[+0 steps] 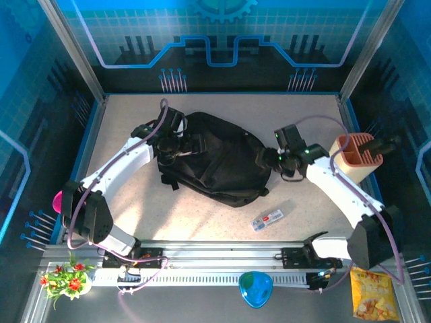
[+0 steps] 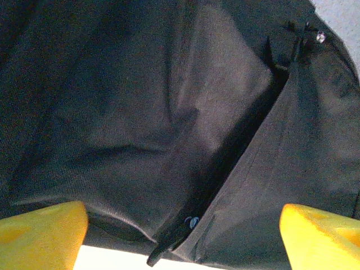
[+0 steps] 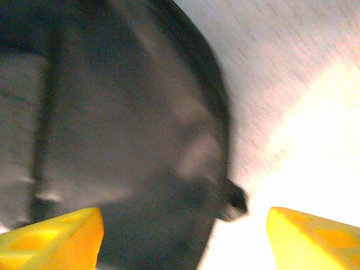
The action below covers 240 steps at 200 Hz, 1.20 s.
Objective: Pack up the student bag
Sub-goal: Move the loose stationery to the bottom-right of the table.
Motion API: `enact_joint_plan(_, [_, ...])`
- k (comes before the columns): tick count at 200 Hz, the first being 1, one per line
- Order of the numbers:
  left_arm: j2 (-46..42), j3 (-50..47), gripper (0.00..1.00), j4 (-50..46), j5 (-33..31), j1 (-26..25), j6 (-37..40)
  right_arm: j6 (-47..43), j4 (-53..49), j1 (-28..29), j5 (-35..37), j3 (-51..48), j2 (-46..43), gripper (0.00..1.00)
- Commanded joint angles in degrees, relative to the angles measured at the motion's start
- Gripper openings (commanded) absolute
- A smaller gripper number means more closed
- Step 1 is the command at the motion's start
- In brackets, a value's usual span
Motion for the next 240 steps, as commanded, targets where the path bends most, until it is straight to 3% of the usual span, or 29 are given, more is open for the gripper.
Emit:
enact_joint_plan(1, [0.11,1.52,0.93,3.23,-1.07,0.25,3.17,8.48,-9.93,1.67,3.43,-6.23,-4.9,0.77])
enact_joint_plan(58, [0.6,0.73,0.99,4.38,-0.12,0.42,5.51,23.84,-6.6,11.88,-0.94,-19.64,-7.08,0.78])
enact_joint_plan(106, [1.74,1.37,0.99,3.29,0.54,0.58,6.09,27.28,-3.12,11.83,-3.95,-22.19,-3.28,0.79])
enact_joint_plan(146, [2.92,2.08,0.99,2.42,0.79,0.84,5.93,27.39,-1.09,10.98,-4.91,-22.05,-0.06,0.77])
enact_joint_plan(187, [3.79,2.8,0.99,2.18,1.17,0.97,5.46,25.82,-1.18,8.45,-3.54,-22.32,0.68,0.62])
enact_joint_plan(198, [3.77,2.78,0.99,2.06,1.11,1.02,5.42,23.77,-1.24,7.4,-2.17,-21.84,0.51,0.55])
enact_joint_plan(240, [4.04,2.91,0.99,1.86,1.07,1.19,5.27,11.65,-0.3,2.97,3.49,-17.24,5.17,0.48])
